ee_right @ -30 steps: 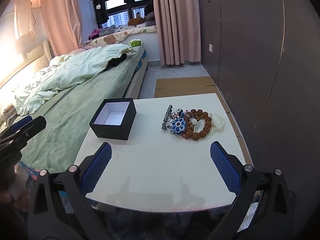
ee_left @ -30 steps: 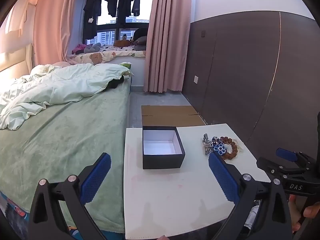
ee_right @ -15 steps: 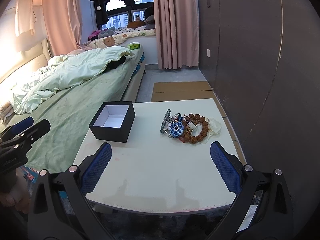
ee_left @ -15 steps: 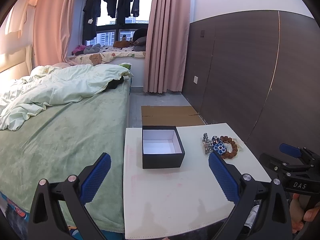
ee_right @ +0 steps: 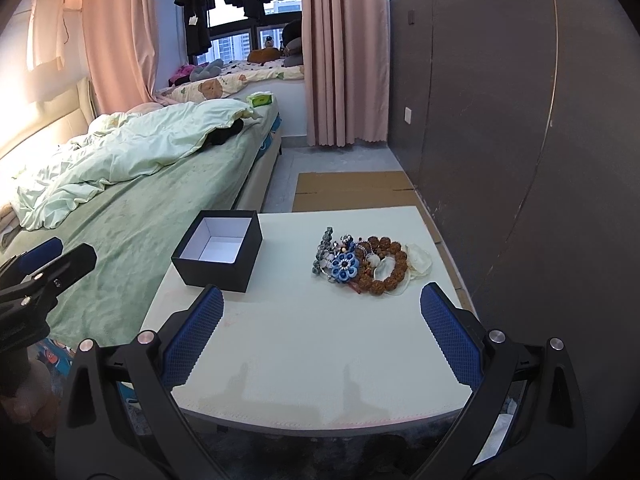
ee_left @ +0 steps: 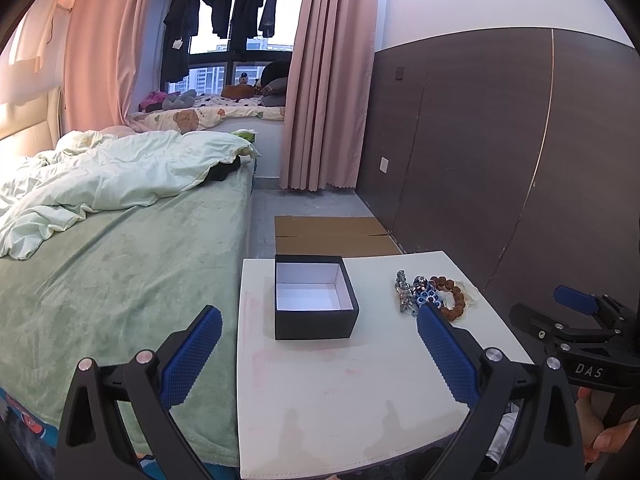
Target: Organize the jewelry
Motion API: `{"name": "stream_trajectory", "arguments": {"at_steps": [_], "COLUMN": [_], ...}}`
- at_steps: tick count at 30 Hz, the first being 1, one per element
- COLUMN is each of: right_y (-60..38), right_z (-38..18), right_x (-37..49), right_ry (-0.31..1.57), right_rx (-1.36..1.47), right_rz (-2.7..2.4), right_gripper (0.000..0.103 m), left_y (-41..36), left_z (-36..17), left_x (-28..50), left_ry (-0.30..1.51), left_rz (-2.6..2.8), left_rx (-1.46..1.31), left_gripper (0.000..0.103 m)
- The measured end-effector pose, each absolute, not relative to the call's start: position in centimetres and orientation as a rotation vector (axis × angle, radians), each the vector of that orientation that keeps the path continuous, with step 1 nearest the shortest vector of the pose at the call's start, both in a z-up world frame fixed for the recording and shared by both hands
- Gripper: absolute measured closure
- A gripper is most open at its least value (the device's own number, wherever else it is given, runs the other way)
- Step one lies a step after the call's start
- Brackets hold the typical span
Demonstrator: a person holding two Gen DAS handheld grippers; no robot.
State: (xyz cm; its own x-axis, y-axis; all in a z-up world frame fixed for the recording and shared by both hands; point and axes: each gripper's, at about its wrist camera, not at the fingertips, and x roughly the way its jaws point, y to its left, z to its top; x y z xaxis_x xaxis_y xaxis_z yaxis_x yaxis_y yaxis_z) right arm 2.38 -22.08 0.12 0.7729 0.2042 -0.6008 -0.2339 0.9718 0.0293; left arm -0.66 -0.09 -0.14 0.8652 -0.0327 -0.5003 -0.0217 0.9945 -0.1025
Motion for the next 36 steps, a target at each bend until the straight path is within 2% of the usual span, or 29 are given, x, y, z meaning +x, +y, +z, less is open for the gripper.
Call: {"name": "stream_trajectory", "arguments": {"at_steps": [36], "right_y": [-22.9], "right_z": [-0.1], "right_x": [4.6], "right_ry": [0.67], "right_rx": [0.007], "right_rz": [0.268], "right_gripper": [0.004], "left_y": [-1.3], "left_z": [-0.2], "left_x": [2.2], "left_ry": [0.532], "left_rz": [-0.015], "left_rx": [-0.106], "left_gripper": [0.008]}}
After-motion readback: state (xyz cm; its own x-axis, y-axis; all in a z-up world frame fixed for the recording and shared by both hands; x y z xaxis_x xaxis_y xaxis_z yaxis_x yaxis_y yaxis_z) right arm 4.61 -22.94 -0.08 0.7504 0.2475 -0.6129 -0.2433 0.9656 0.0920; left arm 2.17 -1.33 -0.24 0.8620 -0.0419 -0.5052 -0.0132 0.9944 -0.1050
